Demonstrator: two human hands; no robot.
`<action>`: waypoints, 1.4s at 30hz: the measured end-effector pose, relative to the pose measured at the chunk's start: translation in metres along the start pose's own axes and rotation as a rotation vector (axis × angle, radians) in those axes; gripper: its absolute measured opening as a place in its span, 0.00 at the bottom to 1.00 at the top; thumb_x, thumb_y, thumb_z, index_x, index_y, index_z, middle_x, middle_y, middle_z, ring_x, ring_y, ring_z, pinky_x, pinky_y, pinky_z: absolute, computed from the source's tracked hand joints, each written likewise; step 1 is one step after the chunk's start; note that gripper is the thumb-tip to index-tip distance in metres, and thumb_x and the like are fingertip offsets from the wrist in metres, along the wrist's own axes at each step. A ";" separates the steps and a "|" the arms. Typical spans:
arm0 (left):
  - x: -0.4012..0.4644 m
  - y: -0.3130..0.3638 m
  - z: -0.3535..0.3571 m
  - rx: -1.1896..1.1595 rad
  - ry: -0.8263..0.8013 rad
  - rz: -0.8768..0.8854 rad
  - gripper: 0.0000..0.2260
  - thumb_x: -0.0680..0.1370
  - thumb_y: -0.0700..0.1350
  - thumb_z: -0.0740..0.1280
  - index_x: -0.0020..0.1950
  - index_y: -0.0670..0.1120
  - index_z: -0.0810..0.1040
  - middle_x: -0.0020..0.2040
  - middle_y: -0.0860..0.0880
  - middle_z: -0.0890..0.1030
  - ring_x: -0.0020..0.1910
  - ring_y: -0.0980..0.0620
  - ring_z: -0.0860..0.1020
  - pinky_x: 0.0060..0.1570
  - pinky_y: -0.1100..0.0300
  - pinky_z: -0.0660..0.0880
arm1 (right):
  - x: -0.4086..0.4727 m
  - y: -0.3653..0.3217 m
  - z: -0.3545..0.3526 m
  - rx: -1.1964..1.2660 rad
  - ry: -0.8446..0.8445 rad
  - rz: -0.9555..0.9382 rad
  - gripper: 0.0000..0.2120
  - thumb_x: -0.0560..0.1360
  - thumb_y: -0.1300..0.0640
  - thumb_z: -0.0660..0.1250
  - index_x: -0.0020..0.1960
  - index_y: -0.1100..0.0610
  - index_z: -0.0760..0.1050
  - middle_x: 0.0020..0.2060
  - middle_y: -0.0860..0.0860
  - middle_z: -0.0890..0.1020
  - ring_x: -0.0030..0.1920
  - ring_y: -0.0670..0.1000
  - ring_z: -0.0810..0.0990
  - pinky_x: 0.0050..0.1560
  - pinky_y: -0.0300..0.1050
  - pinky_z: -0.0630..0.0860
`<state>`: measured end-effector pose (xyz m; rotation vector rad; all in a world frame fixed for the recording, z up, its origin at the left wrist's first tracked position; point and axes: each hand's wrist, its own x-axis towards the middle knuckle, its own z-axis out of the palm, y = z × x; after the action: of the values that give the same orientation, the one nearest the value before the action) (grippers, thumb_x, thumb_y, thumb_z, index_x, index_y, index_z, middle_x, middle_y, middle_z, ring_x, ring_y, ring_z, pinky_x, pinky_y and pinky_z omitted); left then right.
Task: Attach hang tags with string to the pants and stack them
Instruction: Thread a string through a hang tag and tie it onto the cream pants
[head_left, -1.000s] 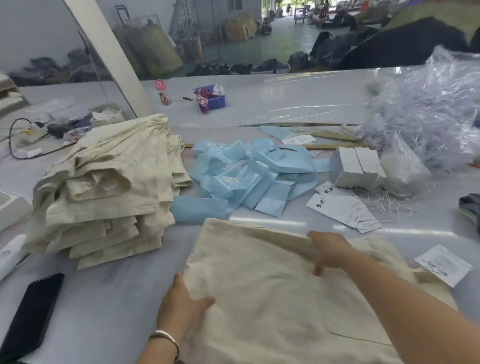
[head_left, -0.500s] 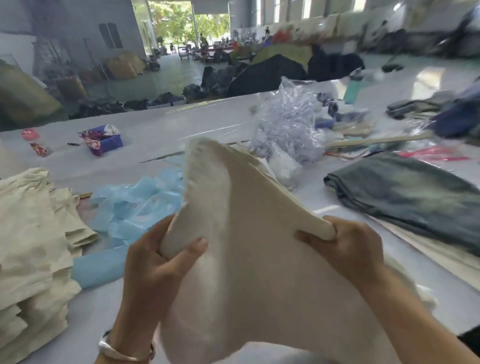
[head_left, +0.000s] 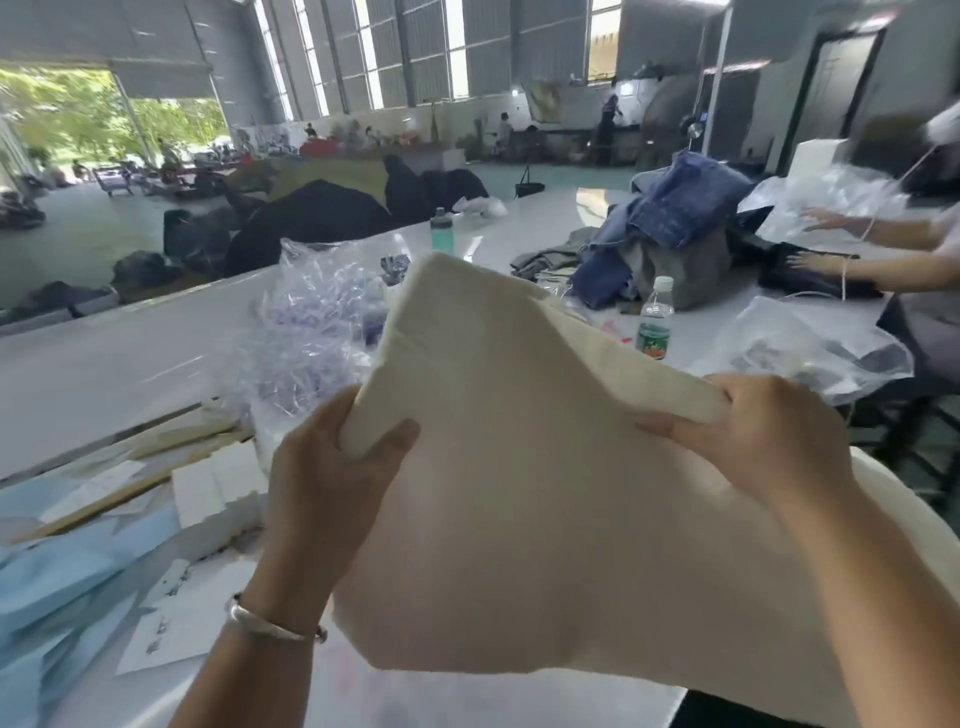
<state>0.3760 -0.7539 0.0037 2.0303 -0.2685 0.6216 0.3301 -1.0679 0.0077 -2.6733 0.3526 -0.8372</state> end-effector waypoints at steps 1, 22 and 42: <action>0.020 0.000 0.012 0.063 -0.001 0.014 0.07 0.69 0.56 0.74 0.42 0.59 0.78 0.35 0.65 0.80 0.32 0.66 0.77 0.28 0.72 0.68 | 0.019 0.010 0.002 -0.004 0.018 0.009 0.30 0.55 0.19 0.61 0.27 0.48 0.68 0.22 0.43 0.72 0.27 0.50 0.71 0.27 0.41 0.64; 0.012 -0.143 0.229 0.525 -0.960 -0.177 0.14 0.83 0.51 0.56 0.62 0.48 0.75 0.65 0.50 0.74 0.67 0.48 0.70 0.66 0.52 0.66 | 0.058 0.087 0.238 -0.290 -0.681 -0.119 0.16 0.75 0.46 0.62 0.63 0.44 0.69 0.63 0.44 0.70 0.66 0.48 0.68 0.67 0.49 0.60; -0.179 -0.118 -0.386 0.520 0.599 -0.485 0.09 0.74 0.37 0.71 0.41 0.50 0.78 0.44 0.53 0.79 0.43 0.57 0.79 0.40 0.68 0.74 | -0.207 -0.502 0.145 1.513 -1.416 -0.484 0.08 0.71 0.67 0.70 0.35 0.64 0.73 0.28 0.57 0.78 0.31 0.51 0.75 0.34 0.38 0.72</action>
<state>0.1523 -0.3742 -0.0204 2.1545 0.7887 1.0114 0.3190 -0.5075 -0.0253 -1.2387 -0.9020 0.6617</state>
